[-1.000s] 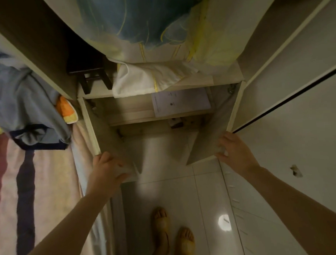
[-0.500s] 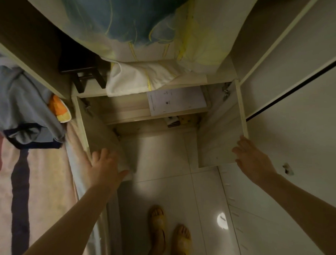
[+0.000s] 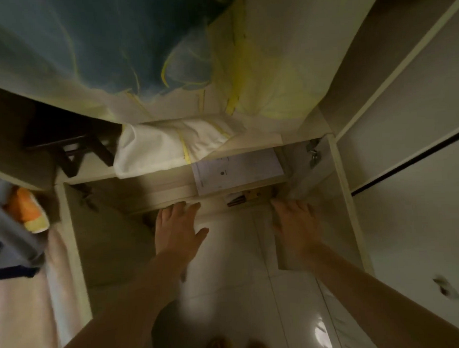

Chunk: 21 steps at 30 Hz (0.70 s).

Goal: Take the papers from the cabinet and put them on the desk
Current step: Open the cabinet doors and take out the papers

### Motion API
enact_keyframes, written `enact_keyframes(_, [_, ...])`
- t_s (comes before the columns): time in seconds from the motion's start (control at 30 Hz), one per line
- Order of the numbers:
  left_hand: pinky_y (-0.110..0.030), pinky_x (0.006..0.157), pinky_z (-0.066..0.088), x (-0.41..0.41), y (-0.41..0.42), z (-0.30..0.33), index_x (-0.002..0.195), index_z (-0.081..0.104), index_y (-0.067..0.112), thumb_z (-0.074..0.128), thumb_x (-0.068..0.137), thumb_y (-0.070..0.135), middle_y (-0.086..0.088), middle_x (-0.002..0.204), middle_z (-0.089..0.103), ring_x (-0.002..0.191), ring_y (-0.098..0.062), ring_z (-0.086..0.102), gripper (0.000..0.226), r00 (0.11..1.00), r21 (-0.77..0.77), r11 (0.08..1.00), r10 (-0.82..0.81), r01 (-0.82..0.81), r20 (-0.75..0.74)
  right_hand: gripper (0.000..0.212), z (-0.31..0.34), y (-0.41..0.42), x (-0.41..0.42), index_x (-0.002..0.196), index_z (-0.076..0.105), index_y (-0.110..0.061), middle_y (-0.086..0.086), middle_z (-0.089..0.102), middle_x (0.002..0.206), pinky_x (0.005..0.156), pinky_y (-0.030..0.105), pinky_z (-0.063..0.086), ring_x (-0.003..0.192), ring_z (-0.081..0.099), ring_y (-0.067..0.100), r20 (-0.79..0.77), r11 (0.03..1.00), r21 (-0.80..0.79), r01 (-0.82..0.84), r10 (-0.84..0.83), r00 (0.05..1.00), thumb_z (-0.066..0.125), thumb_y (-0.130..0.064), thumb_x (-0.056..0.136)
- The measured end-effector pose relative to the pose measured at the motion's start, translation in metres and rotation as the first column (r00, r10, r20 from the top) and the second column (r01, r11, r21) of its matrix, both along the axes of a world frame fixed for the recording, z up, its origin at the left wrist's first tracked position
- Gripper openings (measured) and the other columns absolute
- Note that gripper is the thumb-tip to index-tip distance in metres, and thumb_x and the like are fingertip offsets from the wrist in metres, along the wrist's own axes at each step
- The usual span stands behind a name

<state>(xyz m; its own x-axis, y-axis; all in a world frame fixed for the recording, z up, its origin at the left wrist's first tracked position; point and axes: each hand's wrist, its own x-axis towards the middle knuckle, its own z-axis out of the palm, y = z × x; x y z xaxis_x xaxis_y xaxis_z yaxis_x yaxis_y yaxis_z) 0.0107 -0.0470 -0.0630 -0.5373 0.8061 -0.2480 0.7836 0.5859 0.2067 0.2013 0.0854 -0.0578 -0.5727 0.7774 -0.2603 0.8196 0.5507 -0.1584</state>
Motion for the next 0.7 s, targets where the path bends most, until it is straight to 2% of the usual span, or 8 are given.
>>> enact_keyframes(0.13, [-0.048, 0.117, 0.012, -0.012, 0.034, -0.062, 0.138, 0.032, 0.029, 0.054, 0.084, 0.046, -0.008, 0.148, 0.034, 0.136, -0.031, 0.026, 0.06, 0.999, -0.05, 0.998, 0.034, -0.036, -0.036, 0.059, -0.062, 0.029, -0.025, 0.141, 0.031, -0.023, 0.012, 0.044, 0.142, 0.102, 0.042, 0.039, 0.125, 0.043, 0.034, -0.177, 0.994, -0.104, 0.032, -0.051, 0.983, 0.058, -0.019, 0.089])
enact_keyframes(0.3, [-0.05, 0.116, 0.015, -0.022, 0.066, -0.135, 0.141, 0.025, 0.032, 0.059, 0.081, 0.048, -0.009, 0.151, 0.028, 0.138, -0.032, 0.024, 0.071, 0.997, 0.022, 0.997, 0.074, -0.075, 0.028, 0.061, -0.14, 0.064, -0.049, 0.141, 0.033, -0.015, 0.017, 0.043, 0.142, 0.108, 0.048, 0.036, 0.129, 0.039, 0.037, -0.313, 0.984, -0.175, 0.043, -0.097, 0.945, 0.061, -0.024, 0.087])
enact_keyframes(0.5, [-0.051, 0.116, 0.005, -0.04, 0.097, -0.188, 0.144, 0.009, 0.038, 0.067, 0.078, 0.039, -0.005, 0.158, -0.001, 0.144, -0.029, 0.001, 0.088, 0.999, 0.147, 0.989, -0.01, 0.004, 0.043, 0.072, -0.197, 0.105, -0.069, 0.145, 0.023, -0.026, 0.009, 0.015, 0.158, 0.116, 0.053, 0.018, 0.143, 0.016, 0.031, -0.234, 0.996, -0.077, -0.038, 0.019, 0.972, 0.063, -0.033, 0.085])
enact_keyframes(0.6, [-0.049, 0.116, 0.002, -0.048, 0.105, -0.205, 0.144, 0.009, 0.036, 0.062, 0.082, 0.041, -0.005, 0.159, 0.0, 0.145, -0.027, -0.002, 0.082, 0.999, 0.143, 0.99, -0.026, 0.02, 0.038, 0.071, -0.215, 0.111, -0.078, 0.144, 0.024, -0.029, 0.009, 0.015, 0.158, 0.116, 0.057, 0.011, 0.144, 0.012, 0.031, -0.215, 0.998, 0.003, -0.057, 0.056, 0.975, 0.062, -0.04, 0.085])
enact_keyframes(0.7, [-0.049, 0.116, 0.003, -0.05, 0.099, -0.214, 0.143, 0.016, 0.037, 0.058, 0.084, 0.042, -0.004, 0.158, 0.008, 0.145, -0.026, 0.003, 0.072, 1.0, 0.196, 0.981, -0.012, 0.012, 0.0, 0.064, -0.223, 0.104, -0.078, 0.14, 0.034, -0.029, 0.009, 0.023, 0.156, 0.112, 0.055, 0.015, 0.141, 0.017, 0.031, -0.291, 0.996, 0.084, 0.002, 0.022, 0.956, 0.063, -0.038, 0.084])
